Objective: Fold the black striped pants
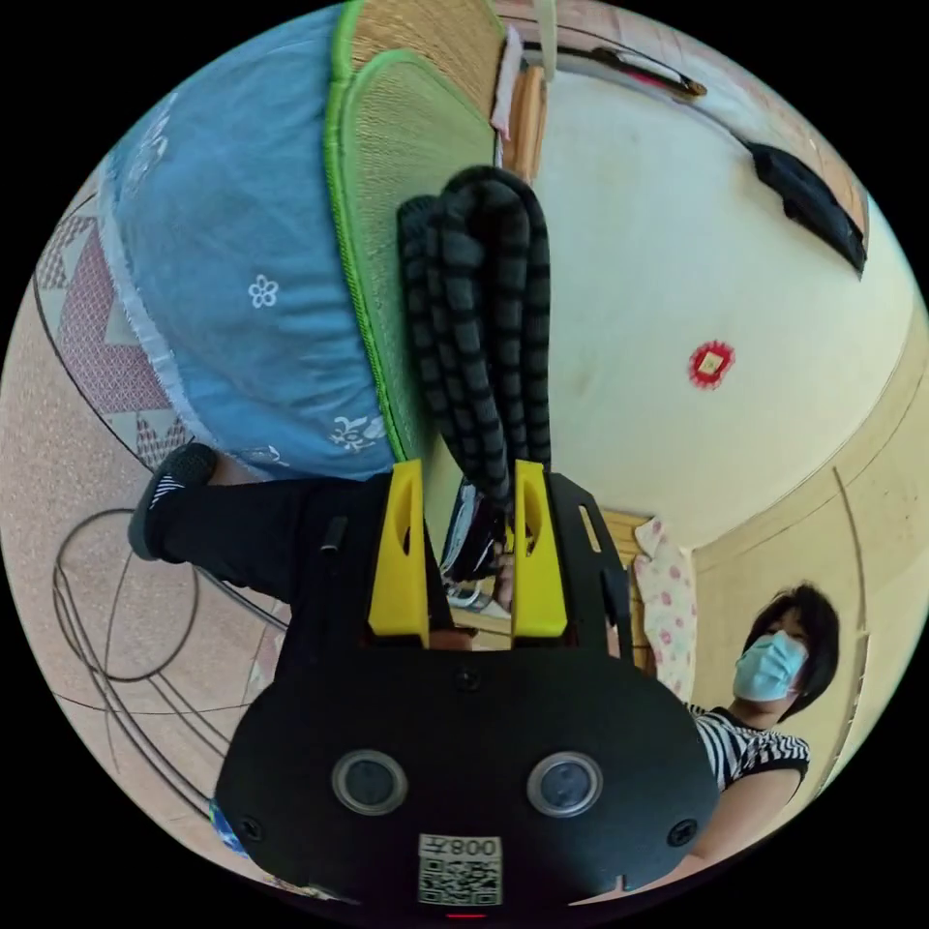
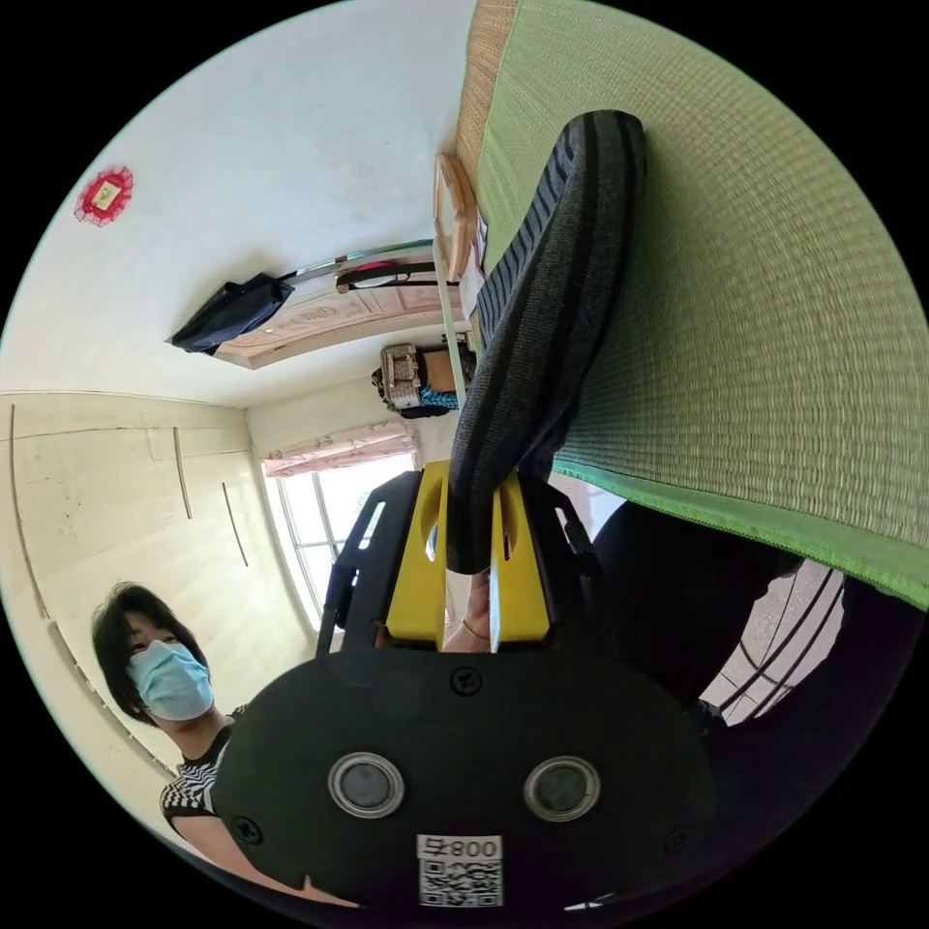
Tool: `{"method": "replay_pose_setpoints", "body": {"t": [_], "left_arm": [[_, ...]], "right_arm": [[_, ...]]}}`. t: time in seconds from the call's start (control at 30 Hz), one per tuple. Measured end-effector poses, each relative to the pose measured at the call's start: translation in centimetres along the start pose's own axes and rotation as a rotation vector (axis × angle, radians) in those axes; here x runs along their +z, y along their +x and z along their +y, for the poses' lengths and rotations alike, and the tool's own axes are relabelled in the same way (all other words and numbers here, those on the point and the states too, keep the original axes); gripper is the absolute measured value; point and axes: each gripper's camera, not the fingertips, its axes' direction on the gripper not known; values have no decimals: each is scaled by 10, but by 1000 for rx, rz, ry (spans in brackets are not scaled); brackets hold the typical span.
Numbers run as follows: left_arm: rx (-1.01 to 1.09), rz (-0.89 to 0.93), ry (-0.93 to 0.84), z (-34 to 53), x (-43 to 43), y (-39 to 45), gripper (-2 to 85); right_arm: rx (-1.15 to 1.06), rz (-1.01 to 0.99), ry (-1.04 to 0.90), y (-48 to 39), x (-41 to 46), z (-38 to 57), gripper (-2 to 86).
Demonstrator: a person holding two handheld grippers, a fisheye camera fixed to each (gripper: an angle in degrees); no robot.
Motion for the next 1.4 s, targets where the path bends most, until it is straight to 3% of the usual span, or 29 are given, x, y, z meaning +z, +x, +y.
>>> {"method": "replay_pose_setpoints", "body": {"t": [0.4,0.6,0.93,1.4], "left_arm": [[-13,233,142,-13,24,5,226],[-35,172,62,-23,53,28,224],[-36,-11,-80,-2,116,80,108],[53,-76,-144,75,226,212,90]], "right_arm": [[-13,-14,56,-63,-38,48,68],[-16,-9,76,-91,-61,72,67],[0,15,116,-131,-109,127,67],[-23,-85,180,-199,-187,219,67]]}}
